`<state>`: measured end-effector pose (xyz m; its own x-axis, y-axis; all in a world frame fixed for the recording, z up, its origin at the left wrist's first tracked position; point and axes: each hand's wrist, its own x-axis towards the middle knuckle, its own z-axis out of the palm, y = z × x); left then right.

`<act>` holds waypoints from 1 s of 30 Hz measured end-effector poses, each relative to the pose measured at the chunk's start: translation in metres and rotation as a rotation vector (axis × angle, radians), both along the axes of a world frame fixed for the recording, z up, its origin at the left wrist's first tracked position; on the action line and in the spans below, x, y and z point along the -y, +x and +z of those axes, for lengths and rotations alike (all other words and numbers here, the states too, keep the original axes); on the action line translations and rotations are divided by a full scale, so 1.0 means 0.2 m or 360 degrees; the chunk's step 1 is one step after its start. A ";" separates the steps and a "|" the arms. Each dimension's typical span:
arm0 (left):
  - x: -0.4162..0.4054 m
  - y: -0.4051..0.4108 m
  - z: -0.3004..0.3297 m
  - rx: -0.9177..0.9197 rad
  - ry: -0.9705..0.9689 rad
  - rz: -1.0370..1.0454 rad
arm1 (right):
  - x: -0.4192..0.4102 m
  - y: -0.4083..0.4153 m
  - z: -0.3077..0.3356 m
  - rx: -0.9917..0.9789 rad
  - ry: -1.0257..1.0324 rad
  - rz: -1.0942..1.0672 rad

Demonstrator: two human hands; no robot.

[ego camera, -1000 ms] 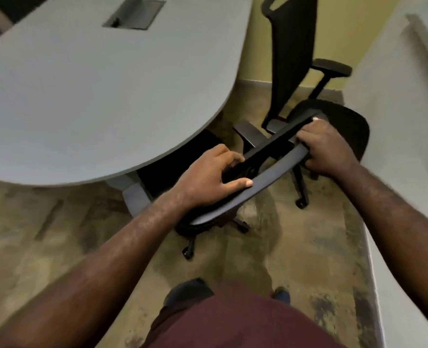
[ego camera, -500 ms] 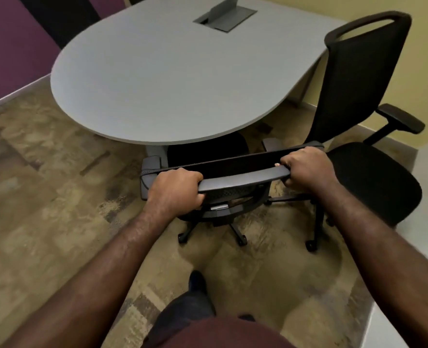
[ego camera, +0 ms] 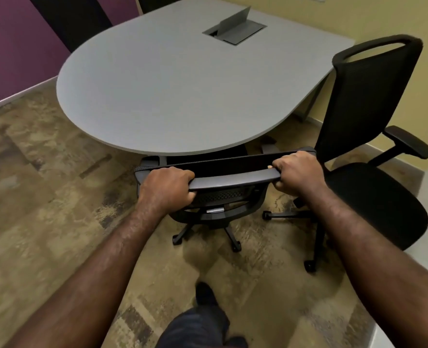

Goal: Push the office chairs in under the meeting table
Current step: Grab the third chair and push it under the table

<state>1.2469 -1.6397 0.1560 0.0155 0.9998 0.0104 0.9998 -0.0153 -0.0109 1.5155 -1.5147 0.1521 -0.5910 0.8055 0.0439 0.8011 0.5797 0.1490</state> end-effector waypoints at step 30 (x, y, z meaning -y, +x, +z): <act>-0.65 -0.26 -0.02 0.0062 -0.0016 0.0049 | -0.73 -0.28 -0.02 0.0022 0.0100 0.0126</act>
<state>1.1953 -1.5104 0.1526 -0.0152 0.9999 0.0002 0.9995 0.0152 0.0279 1.4603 -1.3695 0.1481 -0.6538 0.7520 0.0843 0.7506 0.6305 0.1977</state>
